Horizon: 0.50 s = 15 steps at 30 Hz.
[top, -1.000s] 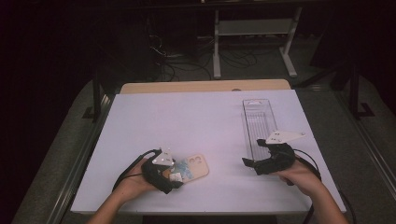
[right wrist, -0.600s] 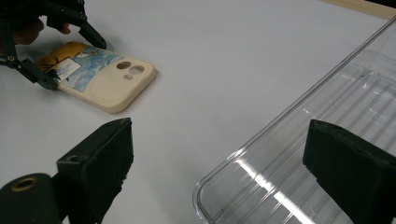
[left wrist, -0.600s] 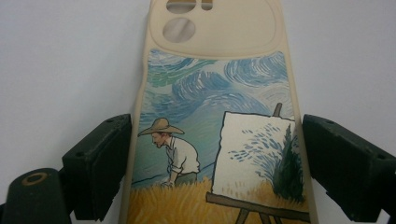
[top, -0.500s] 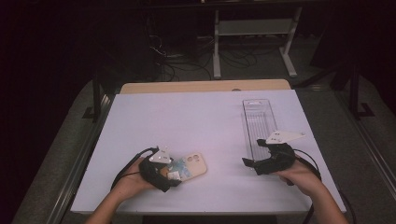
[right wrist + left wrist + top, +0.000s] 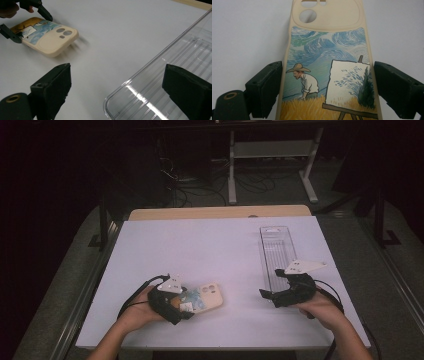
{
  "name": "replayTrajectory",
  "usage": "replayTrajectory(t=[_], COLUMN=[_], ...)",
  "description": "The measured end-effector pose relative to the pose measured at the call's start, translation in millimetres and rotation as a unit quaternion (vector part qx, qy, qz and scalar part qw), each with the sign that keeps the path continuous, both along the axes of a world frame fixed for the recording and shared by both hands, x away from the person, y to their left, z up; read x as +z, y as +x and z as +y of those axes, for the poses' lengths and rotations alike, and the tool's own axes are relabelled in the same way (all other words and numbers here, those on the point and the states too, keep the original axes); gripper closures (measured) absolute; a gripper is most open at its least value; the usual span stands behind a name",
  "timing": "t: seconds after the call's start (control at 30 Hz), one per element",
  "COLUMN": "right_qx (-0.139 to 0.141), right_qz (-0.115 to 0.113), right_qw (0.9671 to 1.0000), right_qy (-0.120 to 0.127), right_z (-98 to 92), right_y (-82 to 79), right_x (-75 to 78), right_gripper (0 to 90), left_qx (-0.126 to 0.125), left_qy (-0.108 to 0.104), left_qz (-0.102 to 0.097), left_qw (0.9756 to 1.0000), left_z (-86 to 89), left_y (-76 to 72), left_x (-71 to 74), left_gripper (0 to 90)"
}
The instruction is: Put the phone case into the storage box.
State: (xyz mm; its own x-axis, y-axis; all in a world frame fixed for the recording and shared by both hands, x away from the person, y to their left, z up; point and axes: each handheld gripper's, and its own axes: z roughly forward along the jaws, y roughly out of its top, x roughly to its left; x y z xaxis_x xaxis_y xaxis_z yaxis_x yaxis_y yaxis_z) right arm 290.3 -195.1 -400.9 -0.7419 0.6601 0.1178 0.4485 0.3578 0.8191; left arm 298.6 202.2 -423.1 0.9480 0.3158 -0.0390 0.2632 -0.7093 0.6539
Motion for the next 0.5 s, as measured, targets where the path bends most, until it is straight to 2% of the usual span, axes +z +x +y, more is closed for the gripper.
replayTrajectory(t=[0.03, 0.2, 0.5], right_qx=[0.0, -0.001, -0.001], right_qz=[0.001, 0.002, 0.002], right_qw=[1.0, 1.0, 1.0], right_qy=[0.001, 0.001, 0.001], right_z=[-0.1, -0.1, -0.2], right_y=[0.0, 0.1, 0.2], right_x=[0.0, 0.1, 0.1], right_gripper=[7.9, 7.9, 8.0], left_qx=[0.0, -0.007, -0.015], left_qy=[-0.007, -0.006, -0.022], left_qz=[0.0, -0.003, -0.009], left_qw=[1.0, 1.0, 0.9996], left_z=[-1.7, -3.6, -9.2], left_y=[0.6, 4.0, 12.3], left_x=[2.1, 8.6, 27.1], left_gripper=[11.2, 11.2, 11.2])
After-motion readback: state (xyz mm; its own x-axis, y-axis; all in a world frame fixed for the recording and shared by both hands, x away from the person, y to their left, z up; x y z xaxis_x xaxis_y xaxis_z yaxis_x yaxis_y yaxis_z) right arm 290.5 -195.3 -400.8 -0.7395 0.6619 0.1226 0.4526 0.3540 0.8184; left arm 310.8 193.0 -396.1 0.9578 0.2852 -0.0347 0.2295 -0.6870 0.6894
